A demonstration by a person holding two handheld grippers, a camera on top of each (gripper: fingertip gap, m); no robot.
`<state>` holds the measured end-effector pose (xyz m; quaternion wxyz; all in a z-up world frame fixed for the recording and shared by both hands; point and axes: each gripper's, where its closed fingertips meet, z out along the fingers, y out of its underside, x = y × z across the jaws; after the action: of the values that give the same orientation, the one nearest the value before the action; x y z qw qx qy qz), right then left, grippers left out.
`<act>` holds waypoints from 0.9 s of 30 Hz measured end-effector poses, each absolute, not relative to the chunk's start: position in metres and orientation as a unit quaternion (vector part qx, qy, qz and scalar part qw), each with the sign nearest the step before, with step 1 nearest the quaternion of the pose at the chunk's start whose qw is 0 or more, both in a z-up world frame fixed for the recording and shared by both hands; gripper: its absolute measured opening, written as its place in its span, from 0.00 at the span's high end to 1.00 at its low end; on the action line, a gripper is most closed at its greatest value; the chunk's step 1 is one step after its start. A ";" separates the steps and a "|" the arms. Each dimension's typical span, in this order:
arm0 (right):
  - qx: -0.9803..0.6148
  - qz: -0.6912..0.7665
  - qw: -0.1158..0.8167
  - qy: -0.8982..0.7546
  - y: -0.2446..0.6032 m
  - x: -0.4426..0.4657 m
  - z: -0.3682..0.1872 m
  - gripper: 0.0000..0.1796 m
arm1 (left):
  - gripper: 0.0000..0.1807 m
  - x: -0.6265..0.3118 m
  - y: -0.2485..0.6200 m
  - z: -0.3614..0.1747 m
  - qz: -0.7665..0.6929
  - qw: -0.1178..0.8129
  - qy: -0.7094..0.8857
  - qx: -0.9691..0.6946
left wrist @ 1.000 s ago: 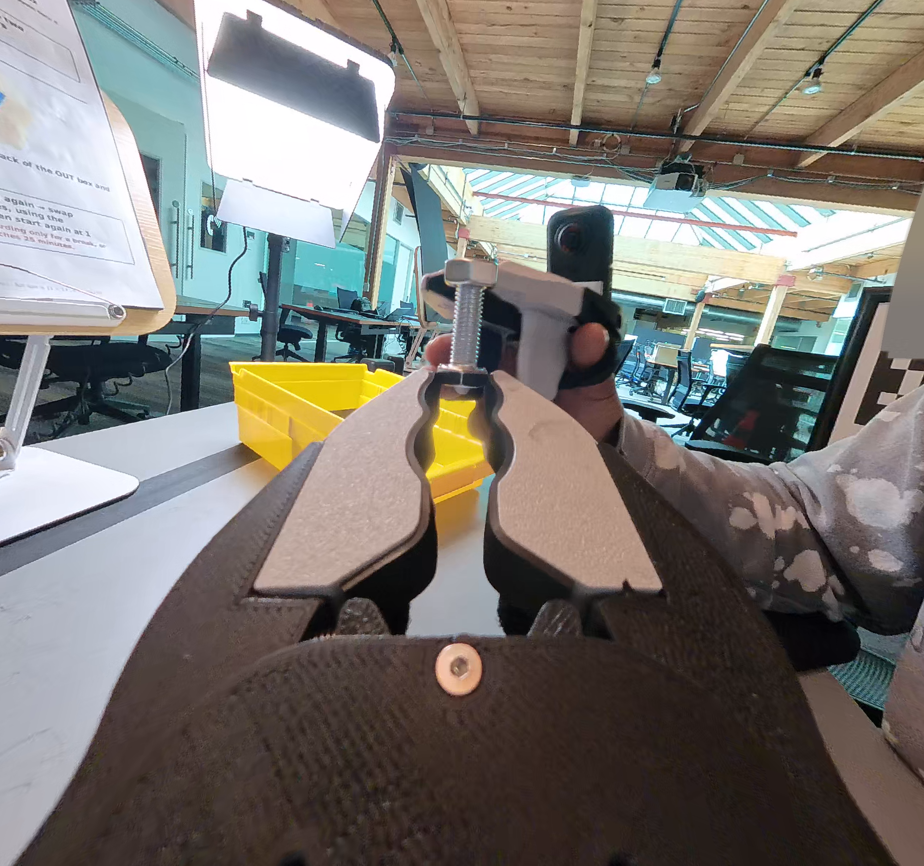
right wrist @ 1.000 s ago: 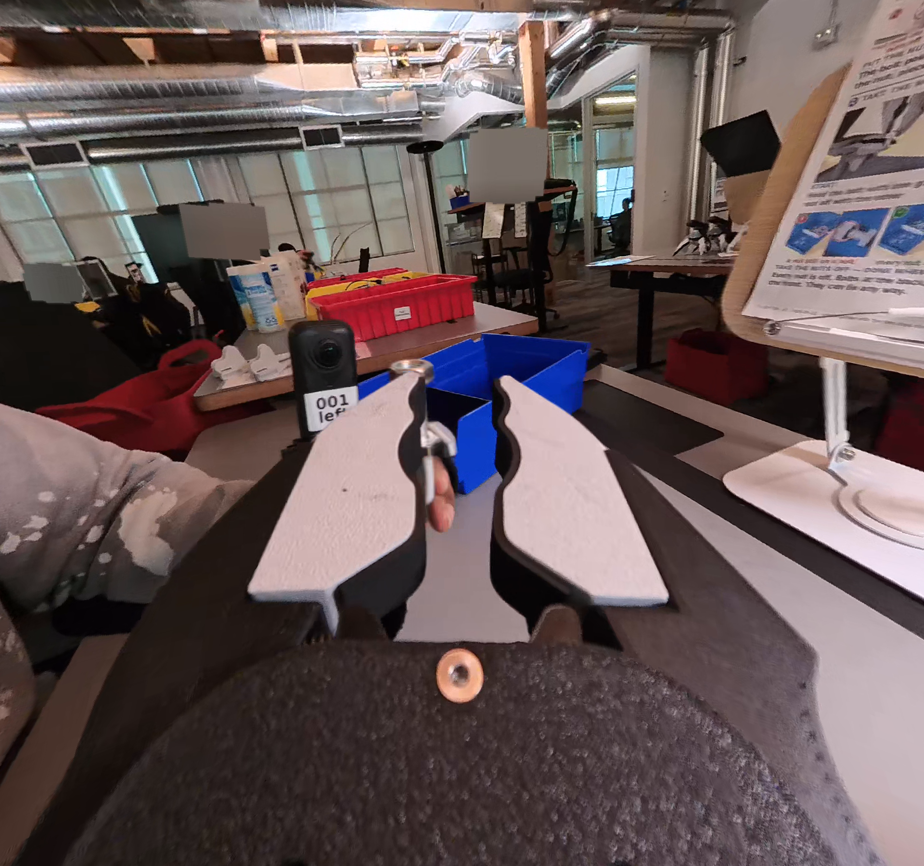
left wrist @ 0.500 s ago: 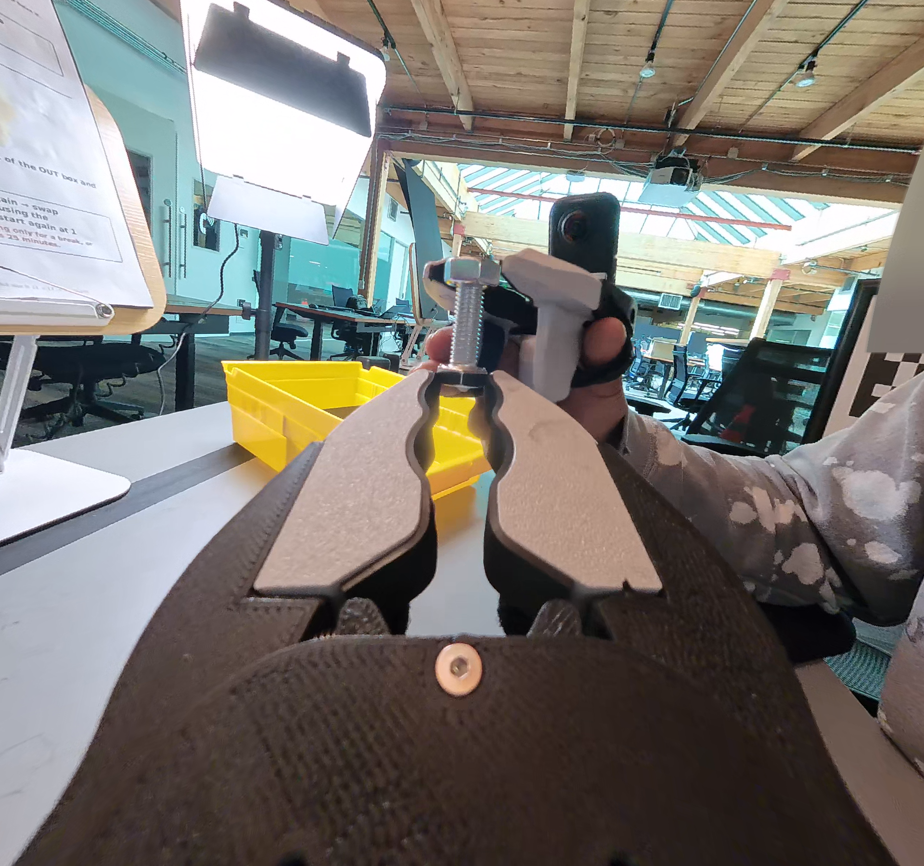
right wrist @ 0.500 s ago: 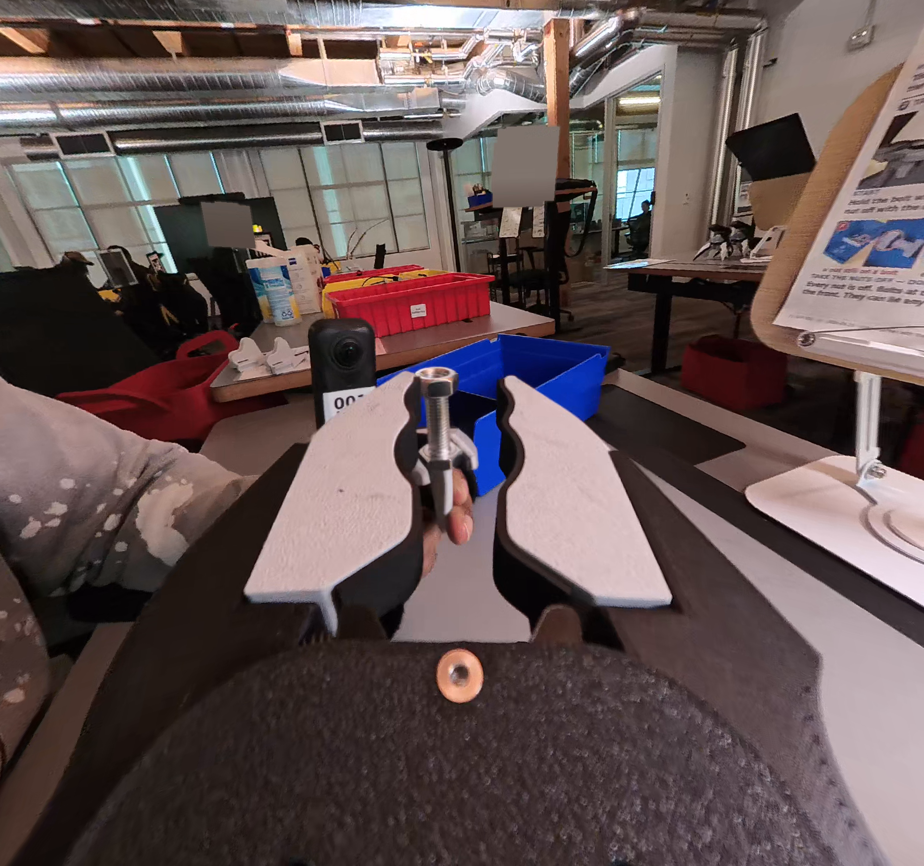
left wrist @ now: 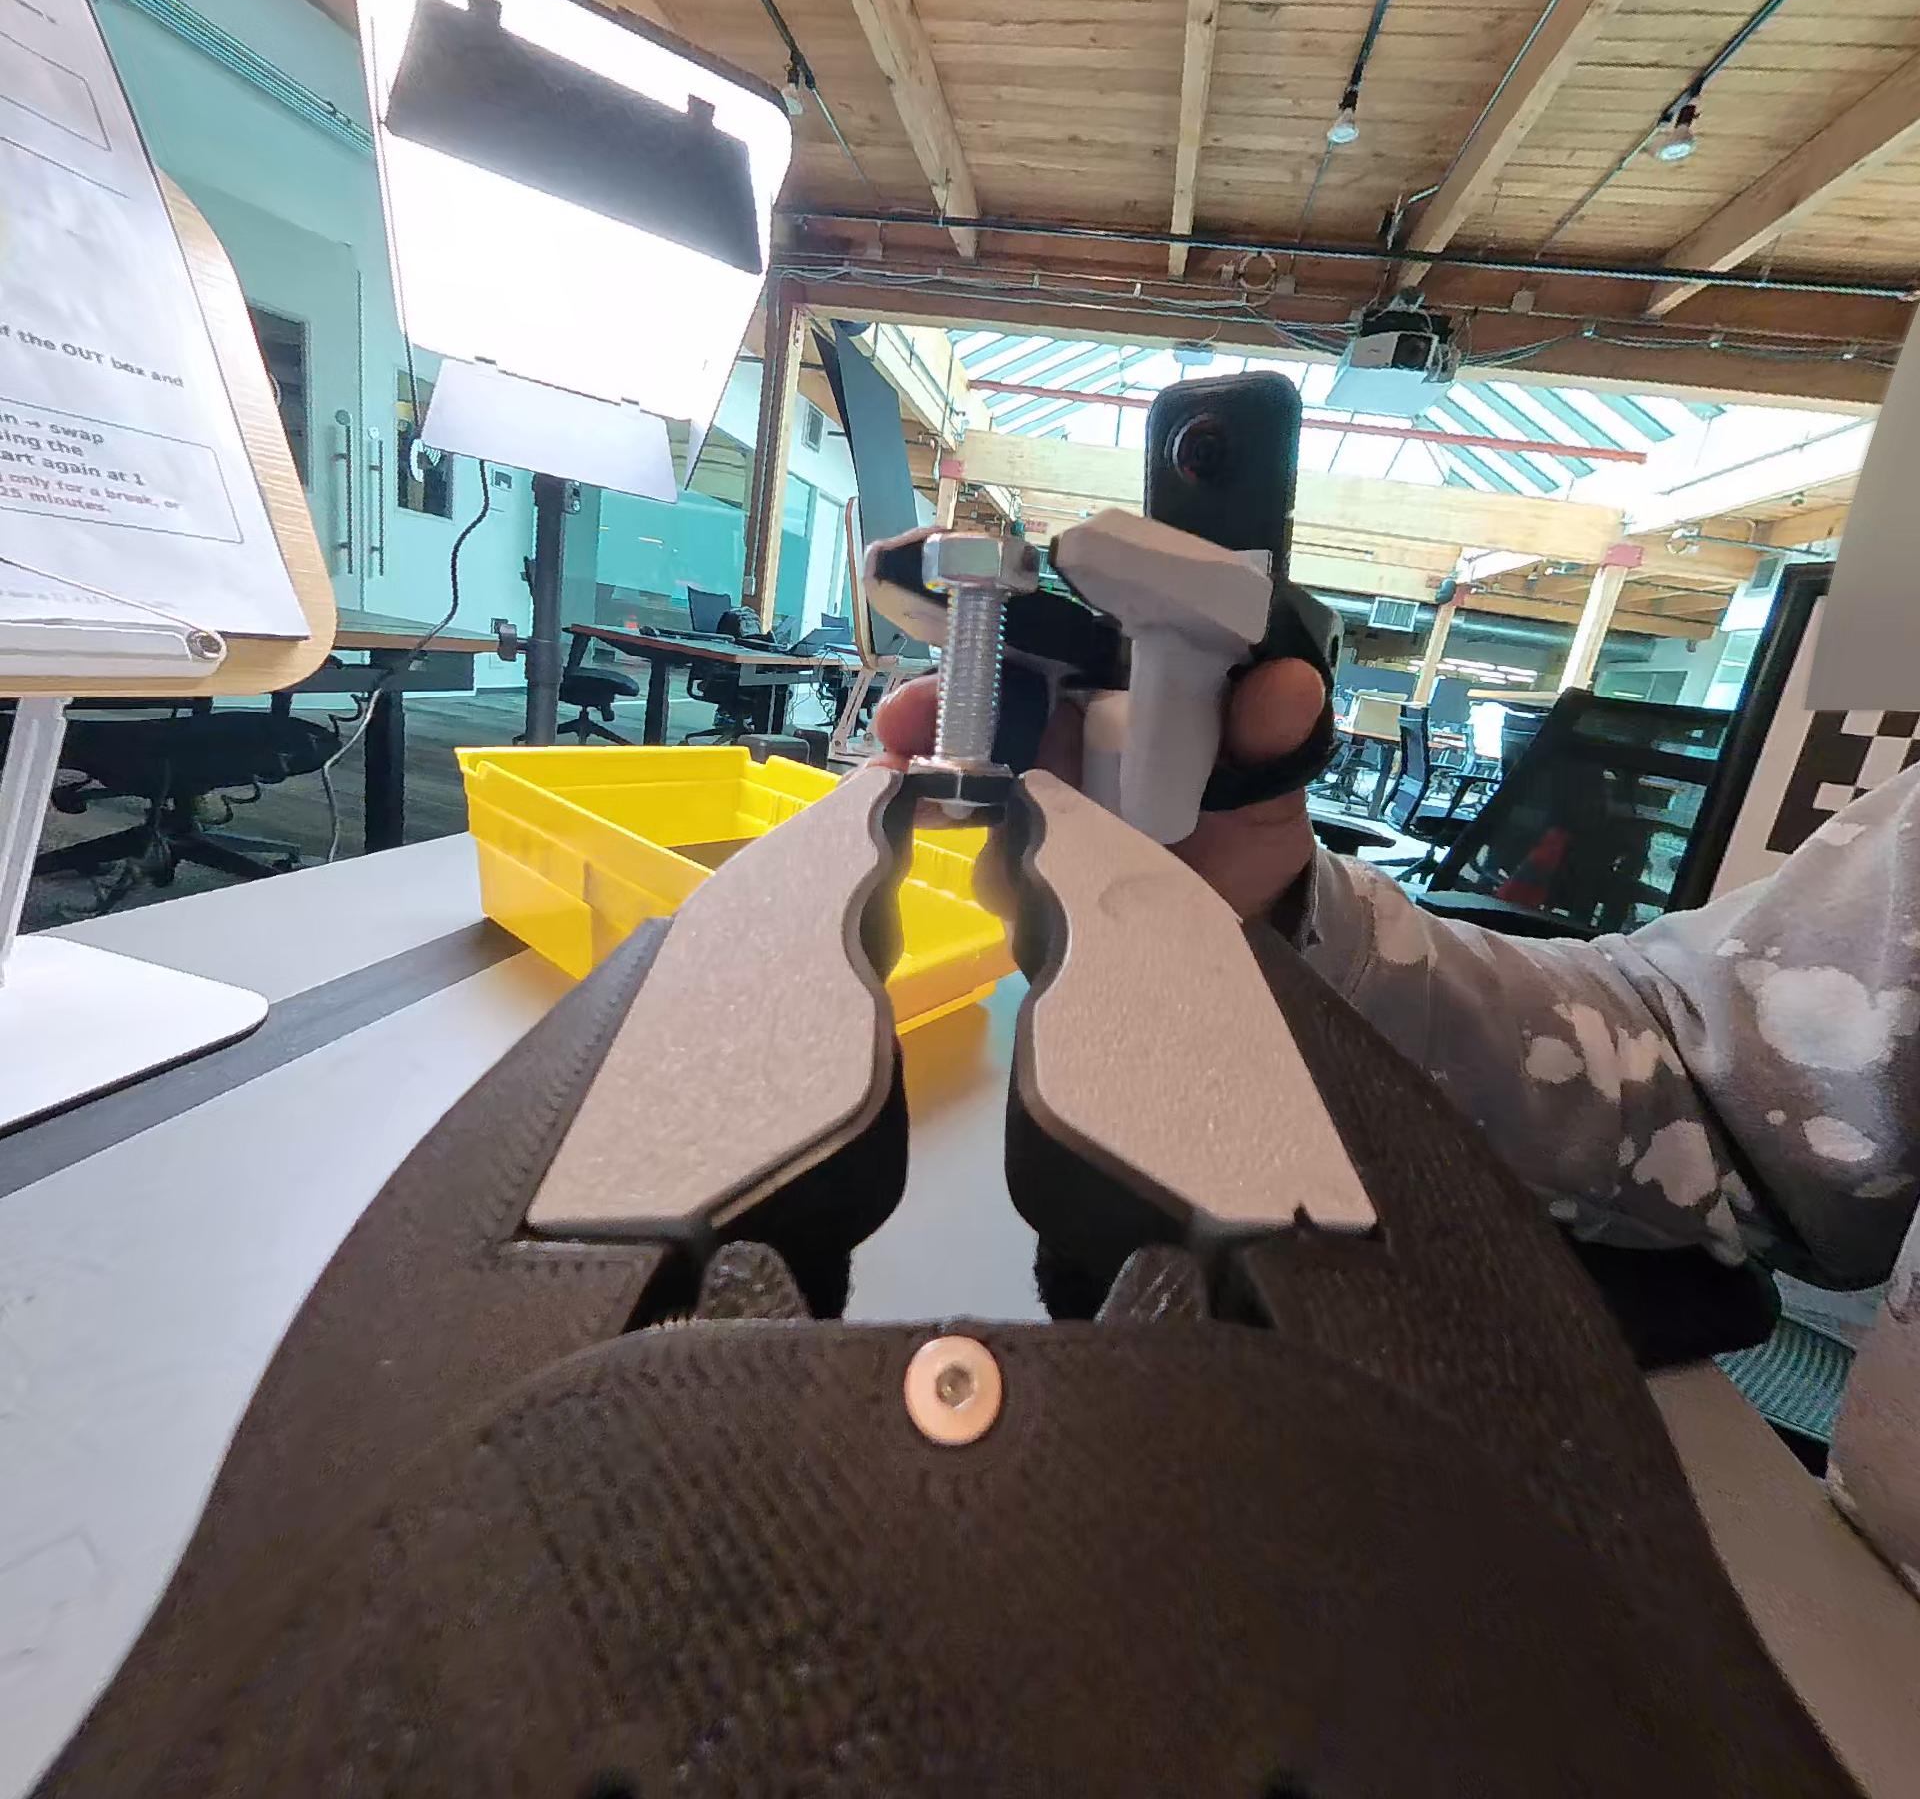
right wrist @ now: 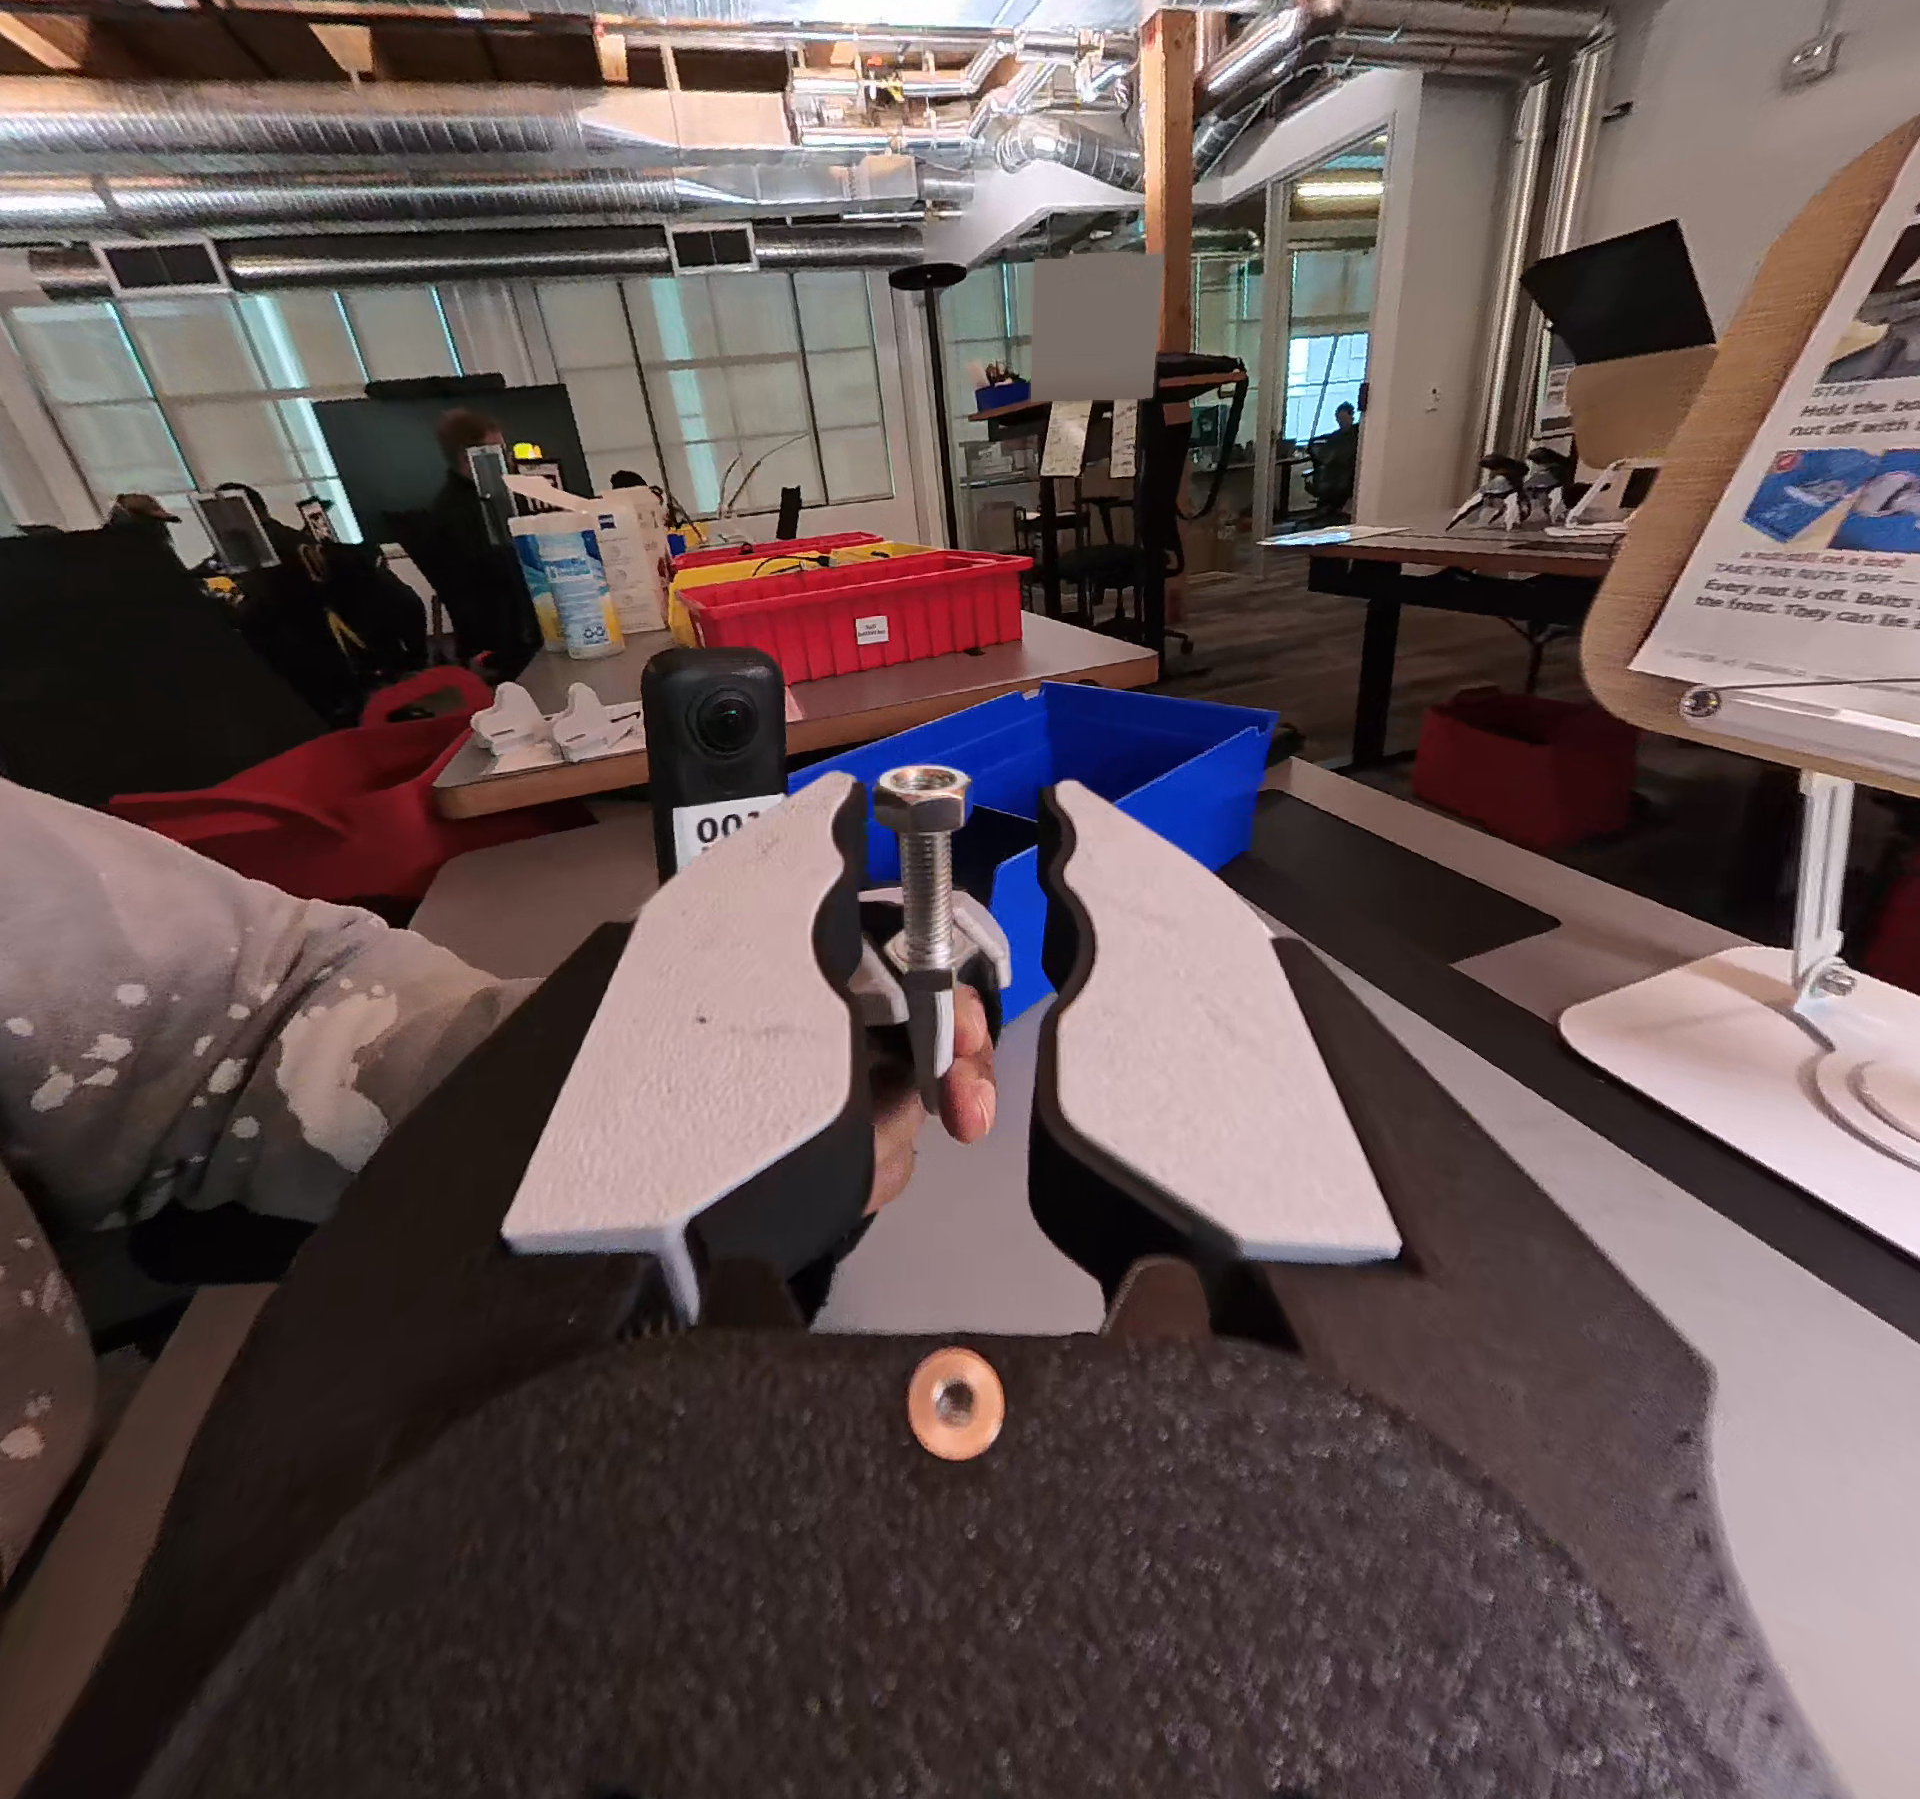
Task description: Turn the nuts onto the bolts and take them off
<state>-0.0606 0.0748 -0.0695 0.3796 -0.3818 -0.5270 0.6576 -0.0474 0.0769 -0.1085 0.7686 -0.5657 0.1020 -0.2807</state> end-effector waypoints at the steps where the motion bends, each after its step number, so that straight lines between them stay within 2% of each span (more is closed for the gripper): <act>1: -0.383 0.657 0.382 -0.526 0.076 -0.061 -0.070 0.83 | 0.90 -0.047 0.076 -0.108 -0.283 0.770 0.101 -0.563; 4: -0.400 0.658 0.397 -0.499 0.097 -0.058 -0.066 0.92 | 0.90 -0.052 0.074 -0.104 -0.289 0.773 0.096 -0.556; 13: -0.376 0.659 0.377 -0.531 0.072 -0.060 -0.069 0.83 | 0.90 -0.047 0.077 -0.109 -0.286 0.766 0.100 -0.567; 16: -0.375 0.658 0.373 -0.535 0.069 -0.061 -0.070 0.83 | 0.90 -0.043 0.078 -0.111 -0.290 0.761 0.107 -0.570; 18: -0.376 0.653 0.373 -0.542 0.069 -0.060 -0.072 0.89 | 0.90 -0.041 0.078 -0.112 -0.292 0.760 0.110 -0.571; 21: -0.370 0.647 0.369 -0.555 0.069 -0.057 -0.071 0.90 | 0.90 -0.040 0.077 -0.112 -0.298 0.757 0.113 -0.570; 25: -0.334 0.685 0.373 -0.529 0.079 -0.038 -0.043 0.89 | 0.90 -0.041 0.079 -0.117 -0.310 0.747 0.111 -0.577; 27: -0.347 0.665 0.413 -0.517 0.102 -0.031 -0.034 0.90 | 0.90 -0.044 0.080 -0.117 -0.310 0.748 0.105 -0.578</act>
<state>-0.0310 0.1024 -0.0340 0.4135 -0.3468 -0.5168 0.6646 -0.0444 0.0800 -0.1175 0.7481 -0.5776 0.1045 -0.3095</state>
